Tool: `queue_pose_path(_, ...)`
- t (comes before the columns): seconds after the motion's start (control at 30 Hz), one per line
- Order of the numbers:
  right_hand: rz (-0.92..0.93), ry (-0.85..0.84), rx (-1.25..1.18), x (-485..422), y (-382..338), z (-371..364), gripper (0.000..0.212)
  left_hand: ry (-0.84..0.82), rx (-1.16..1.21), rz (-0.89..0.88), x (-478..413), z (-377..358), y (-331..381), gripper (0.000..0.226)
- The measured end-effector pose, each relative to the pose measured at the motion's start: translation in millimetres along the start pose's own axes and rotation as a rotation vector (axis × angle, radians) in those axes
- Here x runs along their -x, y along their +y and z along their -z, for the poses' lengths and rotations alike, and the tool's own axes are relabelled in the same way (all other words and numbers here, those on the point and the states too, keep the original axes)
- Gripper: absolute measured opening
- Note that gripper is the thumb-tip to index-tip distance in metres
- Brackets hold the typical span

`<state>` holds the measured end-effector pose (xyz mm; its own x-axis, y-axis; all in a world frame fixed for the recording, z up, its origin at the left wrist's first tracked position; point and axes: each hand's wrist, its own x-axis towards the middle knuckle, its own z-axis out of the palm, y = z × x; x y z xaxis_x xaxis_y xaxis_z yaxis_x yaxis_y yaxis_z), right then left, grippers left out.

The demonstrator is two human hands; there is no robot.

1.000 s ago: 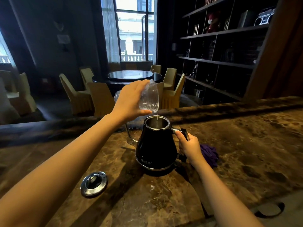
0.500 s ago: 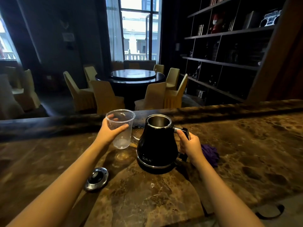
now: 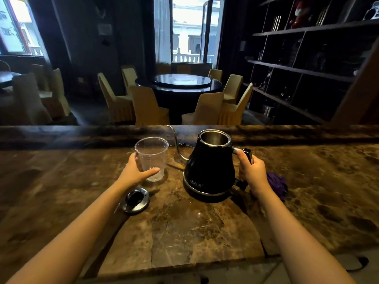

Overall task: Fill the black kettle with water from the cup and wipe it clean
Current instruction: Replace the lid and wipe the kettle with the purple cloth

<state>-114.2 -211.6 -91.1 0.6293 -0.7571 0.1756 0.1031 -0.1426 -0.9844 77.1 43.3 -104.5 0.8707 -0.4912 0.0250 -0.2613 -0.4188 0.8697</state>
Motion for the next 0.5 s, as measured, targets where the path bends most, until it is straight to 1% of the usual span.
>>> queue_pose_path(0.07,0.001,-0.003,-0.004,0.8,-0.5,-0.1,0.017,0.0,-0.244,-0.001,21.1,4.8,-1.1,0.081)
queue_pose_path(0.1,0.002,-0.007,-0.004,1.5,-1.3,-0.1,0.015,0.004,-0.33,-0.006,31.9,6.8,-5.0,0.076)
queue_pose_path(0.17,0.002,-0.014,-0.01,4.1,-4.2,-1.4,0.014,0.022,-0.408,-0.008,50.8,8.8,-17.6,0.068)
queue_pose_path(0.23,0.003,-0.005,-0.014,6.2,-7.2,-2.6,0.019,0.094,-0.432,-0.044,62.6,9.2,-31.5,0.051)
queue_pose_path(0.3,0.006,0.011,-0.005,8.5,-10.1,-3.5,0.025,0.186,-0.407,-0.074,67.5,9.4,-37.9,0.034)
queue_pose_path(0.37,0.003,0.019,0.008,9.3,-10.7,-3.8,0.027,0.243,-0.386,-0.092,68.4,9.5,-39.4,0.027)
queue_pose_path(0.5,0.001,0.006,0.035,8.6,-10.6,-2.8,0.03,0.299,-0.339,-0.143,66.5,12.2,-36.9,0.023)
